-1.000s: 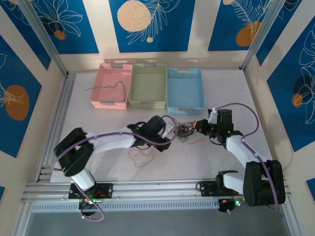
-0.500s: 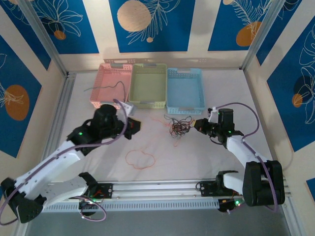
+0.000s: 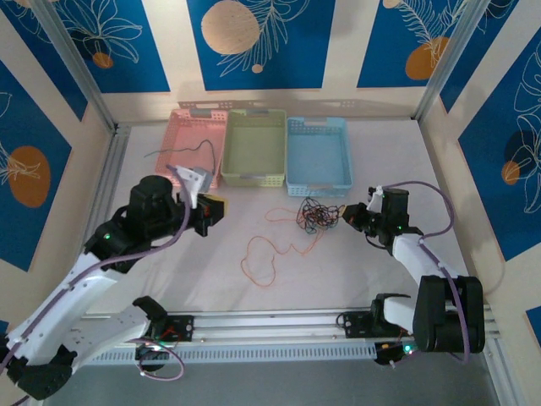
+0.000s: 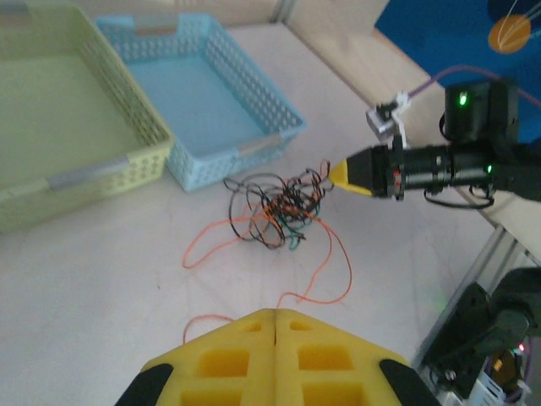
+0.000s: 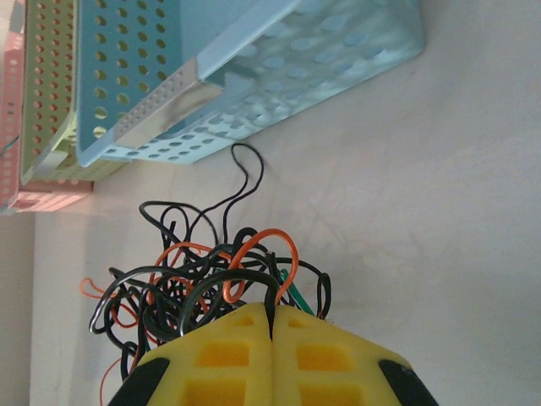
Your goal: Untangle the cables
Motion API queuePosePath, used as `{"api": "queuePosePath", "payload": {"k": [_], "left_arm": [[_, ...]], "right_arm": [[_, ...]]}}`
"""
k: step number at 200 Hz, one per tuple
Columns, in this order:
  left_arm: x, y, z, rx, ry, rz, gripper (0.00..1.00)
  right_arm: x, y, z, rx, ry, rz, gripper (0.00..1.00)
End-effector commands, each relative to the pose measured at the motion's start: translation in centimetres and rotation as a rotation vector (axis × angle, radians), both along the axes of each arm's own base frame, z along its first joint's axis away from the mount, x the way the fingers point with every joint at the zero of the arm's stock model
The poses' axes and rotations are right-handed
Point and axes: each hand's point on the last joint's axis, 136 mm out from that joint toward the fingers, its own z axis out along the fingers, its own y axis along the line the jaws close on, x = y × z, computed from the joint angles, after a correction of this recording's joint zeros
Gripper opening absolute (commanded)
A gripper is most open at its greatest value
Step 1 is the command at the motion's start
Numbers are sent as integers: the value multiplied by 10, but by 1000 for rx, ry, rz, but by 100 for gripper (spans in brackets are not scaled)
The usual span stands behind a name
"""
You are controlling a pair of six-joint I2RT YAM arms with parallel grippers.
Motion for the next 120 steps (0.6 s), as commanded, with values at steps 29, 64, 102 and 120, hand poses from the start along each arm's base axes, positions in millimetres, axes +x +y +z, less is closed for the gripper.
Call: {"api": "queuePosePath", "payload": {"k": [29,64,102,120], "left_arm": [[1,-50,-50,-48,149,-134,52],[-3,-103,-94,9,219,-237,65],[-3,-149,-132,-4,300,-295,74],[-8,-165,-143,-9,320,-322,77]], "right_arm": [[-5,29,16,64,-13,110,2],[-9,43,32,82,-44,164,7],[-17,67,52,123,-72,272,36],[-22,73,61,130,-95,304,46]]}}
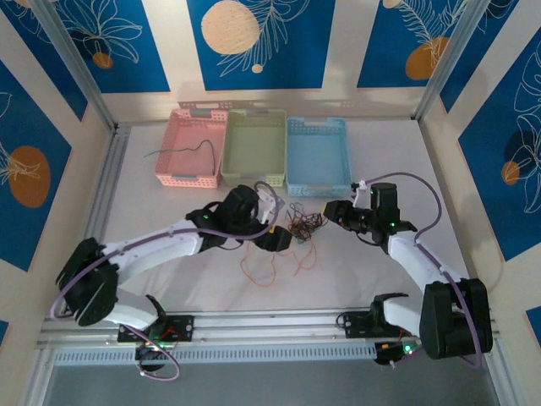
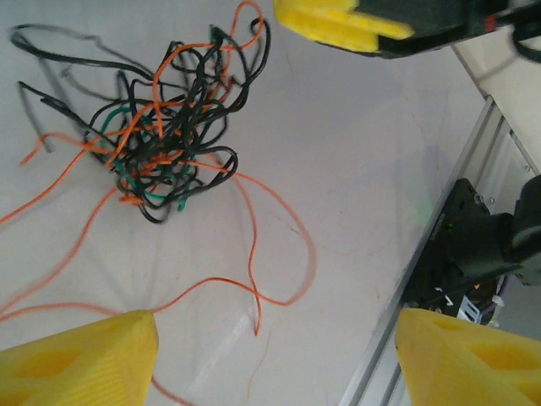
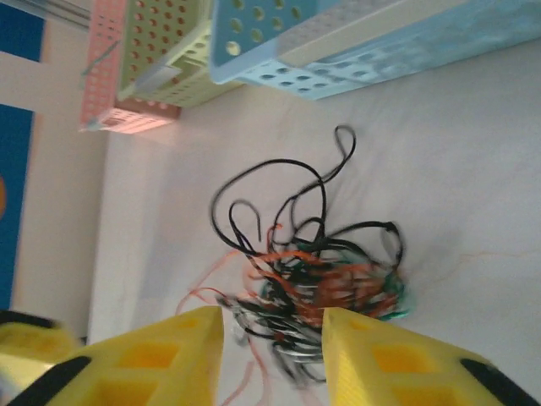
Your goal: Untangle the cables
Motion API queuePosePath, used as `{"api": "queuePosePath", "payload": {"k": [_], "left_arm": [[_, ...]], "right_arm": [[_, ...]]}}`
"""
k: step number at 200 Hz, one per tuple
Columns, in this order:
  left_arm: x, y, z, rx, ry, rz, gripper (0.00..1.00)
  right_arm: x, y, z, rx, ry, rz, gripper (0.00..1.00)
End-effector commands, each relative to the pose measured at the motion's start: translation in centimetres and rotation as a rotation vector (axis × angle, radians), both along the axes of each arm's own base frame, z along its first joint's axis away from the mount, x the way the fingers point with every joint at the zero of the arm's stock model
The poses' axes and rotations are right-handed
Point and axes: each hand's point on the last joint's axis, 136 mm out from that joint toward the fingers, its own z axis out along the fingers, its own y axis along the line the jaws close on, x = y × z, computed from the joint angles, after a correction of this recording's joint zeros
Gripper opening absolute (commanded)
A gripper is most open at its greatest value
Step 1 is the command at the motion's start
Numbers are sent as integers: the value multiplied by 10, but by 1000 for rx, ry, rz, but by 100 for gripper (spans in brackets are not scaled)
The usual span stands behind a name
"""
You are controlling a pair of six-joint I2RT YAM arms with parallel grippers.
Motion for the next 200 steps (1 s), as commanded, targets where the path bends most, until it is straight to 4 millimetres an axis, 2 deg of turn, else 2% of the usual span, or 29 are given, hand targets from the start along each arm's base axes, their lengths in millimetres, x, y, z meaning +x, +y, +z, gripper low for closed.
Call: {"api": "queuePosePath", "payload": {"k": [1,27,61,93,126,141,158,180,200], "left_arm": [[-3,-29,9,-96,0,-40,77],[-7,-38,-11,-49,10,-53,78],[-14,-42,-28,7,19,-74,78],[-27,-55,-39,101,-12,-152,78],[-33,-68,-50,151,-11,-174,78],[-30,-69,-48,166,-26,-153,77],[-23,-63,-35,146,-67,-104,76],[-16,-45,-18,126,-107,-41,76],[-12,-24,-13,127,-114,8,76]], "right_arm": [[-7,14,27,43,-47,77,47],[-7,7,30,-11,-59,48,50],[-8,-15,9,-147,20,-28,50],[-12,-12,3,-108,39,-26,50],[-15,-16,-9,-134,65,-37,49],[-18,-14,-17,-129,105,-30,45],[-27,-9,-30,-115,165,-8,40],[-40,-3,-44,-121,214,14,38],[-52,3,-56,-155,255,32,38]]}}
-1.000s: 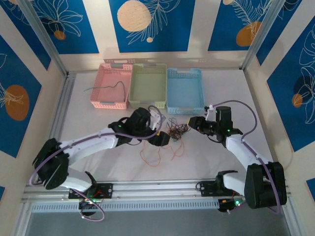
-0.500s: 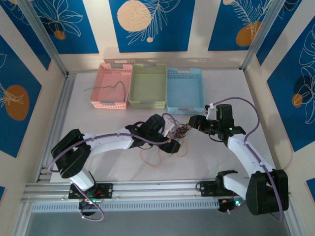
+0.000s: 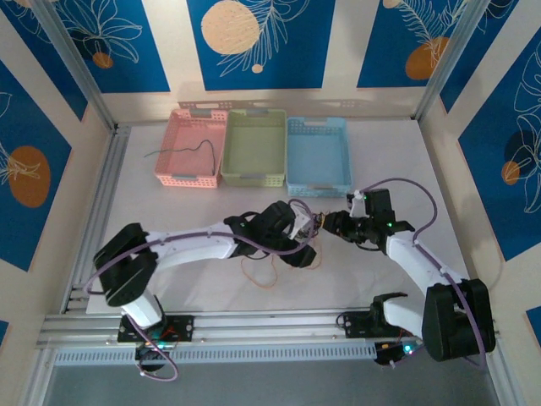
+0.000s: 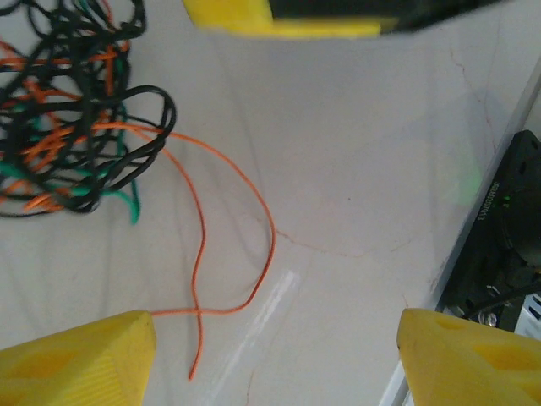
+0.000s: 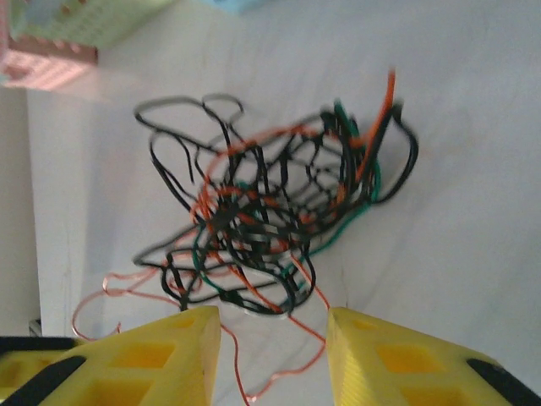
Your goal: Untangle the cables
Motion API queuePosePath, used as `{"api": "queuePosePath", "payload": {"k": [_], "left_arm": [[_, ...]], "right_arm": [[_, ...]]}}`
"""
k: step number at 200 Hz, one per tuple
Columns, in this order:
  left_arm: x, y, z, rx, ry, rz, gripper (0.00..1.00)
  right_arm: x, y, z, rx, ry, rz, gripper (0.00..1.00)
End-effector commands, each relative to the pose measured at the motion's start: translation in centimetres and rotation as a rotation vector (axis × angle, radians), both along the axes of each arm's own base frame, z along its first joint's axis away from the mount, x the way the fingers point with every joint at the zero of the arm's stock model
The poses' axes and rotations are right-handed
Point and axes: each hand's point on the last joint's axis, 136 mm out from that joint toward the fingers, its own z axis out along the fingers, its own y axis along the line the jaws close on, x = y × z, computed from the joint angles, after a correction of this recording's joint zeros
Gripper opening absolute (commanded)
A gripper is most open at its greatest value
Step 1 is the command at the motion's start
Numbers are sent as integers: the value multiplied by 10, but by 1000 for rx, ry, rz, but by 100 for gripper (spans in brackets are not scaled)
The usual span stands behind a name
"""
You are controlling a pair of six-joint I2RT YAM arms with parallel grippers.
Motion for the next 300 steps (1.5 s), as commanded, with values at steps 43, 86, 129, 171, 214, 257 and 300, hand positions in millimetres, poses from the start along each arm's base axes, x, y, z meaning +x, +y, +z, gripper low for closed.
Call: {"api": "queuePosePath", "payload": {"k": [43,86,129,171,214,257,300], "left_arm": [[19,66,30,-33,-68,181,76],[25,87,31,-44,-63,231,76],[27,94,29,-42,-55,246,76],[27,92,33,-57,-51,244,76],[32,95,54,-107,-51,252,76],[44,112,84,-177,-57,298,78],[60,125,89,-154,-62,333,79]], "right_arm": [[-31,10,-35,-109,211,19,41],[-38,20,-47,-130,254,44,39],[-40,26,-52,-124,265,72,25],[-28,37,-22,-68,115,144,0],[-11,60,60,-15,-225,297,0],[-26,84,74,-41,-286,469,0],[-62,121,52,-83,-224,677,0]]}}
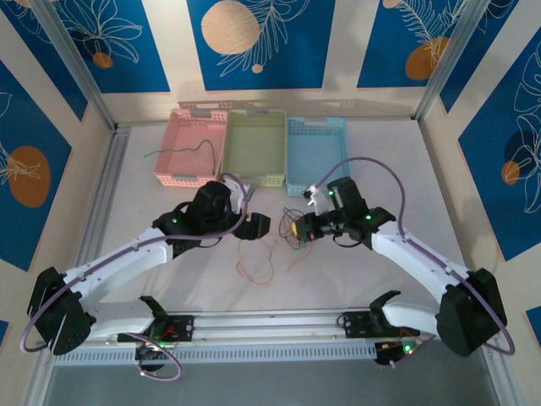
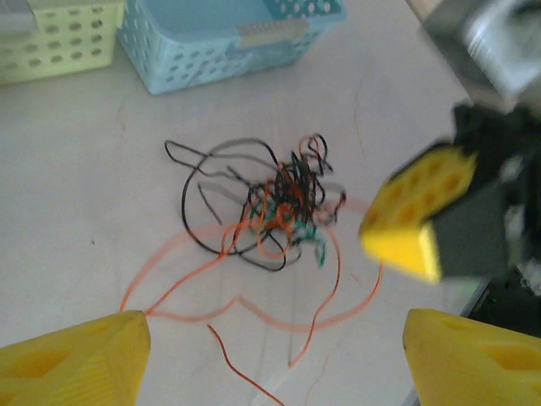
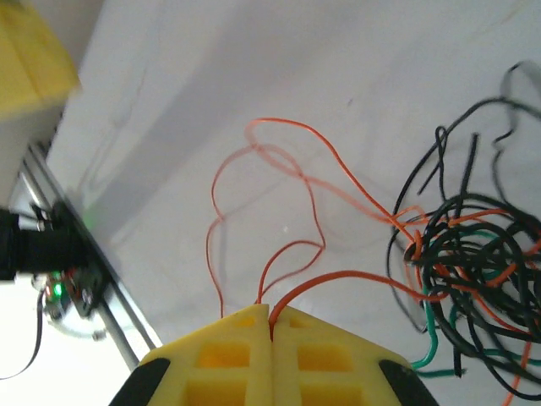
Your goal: Untangle the cables
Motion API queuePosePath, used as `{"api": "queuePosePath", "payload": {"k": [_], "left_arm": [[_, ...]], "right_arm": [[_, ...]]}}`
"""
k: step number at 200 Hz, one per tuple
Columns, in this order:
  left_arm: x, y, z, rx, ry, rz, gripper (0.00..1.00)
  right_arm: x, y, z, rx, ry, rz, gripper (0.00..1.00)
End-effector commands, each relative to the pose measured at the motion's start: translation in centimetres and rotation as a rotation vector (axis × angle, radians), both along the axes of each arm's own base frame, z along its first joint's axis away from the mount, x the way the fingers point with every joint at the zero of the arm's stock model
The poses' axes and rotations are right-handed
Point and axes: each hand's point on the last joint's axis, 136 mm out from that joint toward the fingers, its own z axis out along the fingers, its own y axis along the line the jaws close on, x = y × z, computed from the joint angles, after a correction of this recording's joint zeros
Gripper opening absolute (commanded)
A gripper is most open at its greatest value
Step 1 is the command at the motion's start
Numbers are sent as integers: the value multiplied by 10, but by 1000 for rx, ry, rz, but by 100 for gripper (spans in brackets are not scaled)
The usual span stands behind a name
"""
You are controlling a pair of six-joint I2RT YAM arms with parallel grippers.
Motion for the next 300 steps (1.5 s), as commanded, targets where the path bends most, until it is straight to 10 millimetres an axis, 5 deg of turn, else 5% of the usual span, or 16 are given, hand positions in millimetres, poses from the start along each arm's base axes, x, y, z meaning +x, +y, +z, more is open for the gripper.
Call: {"api": "queuePosePath", "payload": {"k": [1,69,112,151,189,228,260,300], "left_arm": [[4,5,8,1,12,-1,79],[20,37,20,-34,68,99,81],[28,68,35,4,47,159,81],[26,92,45,1,30,211,81],[20,109,47,28,23,240,81],[18,112,23,58,68,243,81],[16,95,0,11,150,188,81],[7,68,-39,43,240,100,77]], "right_arm": [[-25,17,-3,-31,-4,142,0],[-29,51,71,41,-274,375,0],[-23,59,66,23,-331,481,0],[-16,82,92,131,-405,549,0],[-45,75,67,-1,-267,689,0],[-61,41,1,-272,-97,600,0],[-75,21,-31,-309,21,465,0],[-58,-11,-53,-337,89,167,0]]}}
